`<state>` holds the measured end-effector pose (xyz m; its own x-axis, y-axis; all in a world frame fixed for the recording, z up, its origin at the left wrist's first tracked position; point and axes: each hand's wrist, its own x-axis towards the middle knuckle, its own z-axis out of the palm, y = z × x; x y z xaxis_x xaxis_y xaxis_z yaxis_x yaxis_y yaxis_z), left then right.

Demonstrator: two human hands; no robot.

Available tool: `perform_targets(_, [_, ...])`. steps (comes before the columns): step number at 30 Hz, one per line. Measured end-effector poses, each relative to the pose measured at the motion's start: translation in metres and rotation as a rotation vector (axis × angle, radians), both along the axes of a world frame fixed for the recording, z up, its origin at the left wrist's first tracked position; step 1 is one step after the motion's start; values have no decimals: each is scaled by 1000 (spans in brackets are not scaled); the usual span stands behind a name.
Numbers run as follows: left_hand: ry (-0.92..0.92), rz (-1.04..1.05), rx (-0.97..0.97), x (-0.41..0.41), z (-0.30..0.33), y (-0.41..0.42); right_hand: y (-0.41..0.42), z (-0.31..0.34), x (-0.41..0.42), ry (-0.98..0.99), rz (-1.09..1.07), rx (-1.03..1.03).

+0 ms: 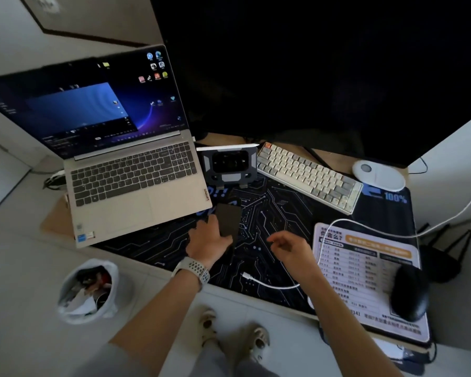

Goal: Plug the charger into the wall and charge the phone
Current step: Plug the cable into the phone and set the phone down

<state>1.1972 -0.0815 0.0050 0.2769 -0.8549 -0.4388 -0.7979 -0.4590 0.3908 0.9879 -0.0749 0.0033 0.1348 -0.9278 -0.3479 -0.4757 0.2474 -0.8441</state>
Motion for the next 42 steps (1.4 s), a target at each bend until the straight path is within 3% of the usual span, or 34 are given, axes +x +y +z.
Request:
perform_targets(3, [-151, -135, 74, -3, -11, -2, 9, -16, 5, 63, -6, 45])
perform_targets(9, [-204, -175, 160, -11, -22, -7, 19, -34, 12, 246, 24, 97])
perform_targets(30, [-235, -227, 120, -2, -48, -15, 19, -59, 37, 580, 128, 23])
perform_targets(35, [25, -84, 138, 9, -43, -24, 15, -61, 36, 565, 127, 28])
perform_targets(39, [650, 292, 180, 12, -23, -38, 13, -62, 37, 570, 130, 40])
perform_targets(42, [945, 502, 257, 12, -7, -46, 13, -63, 36, 574, 136, 48])
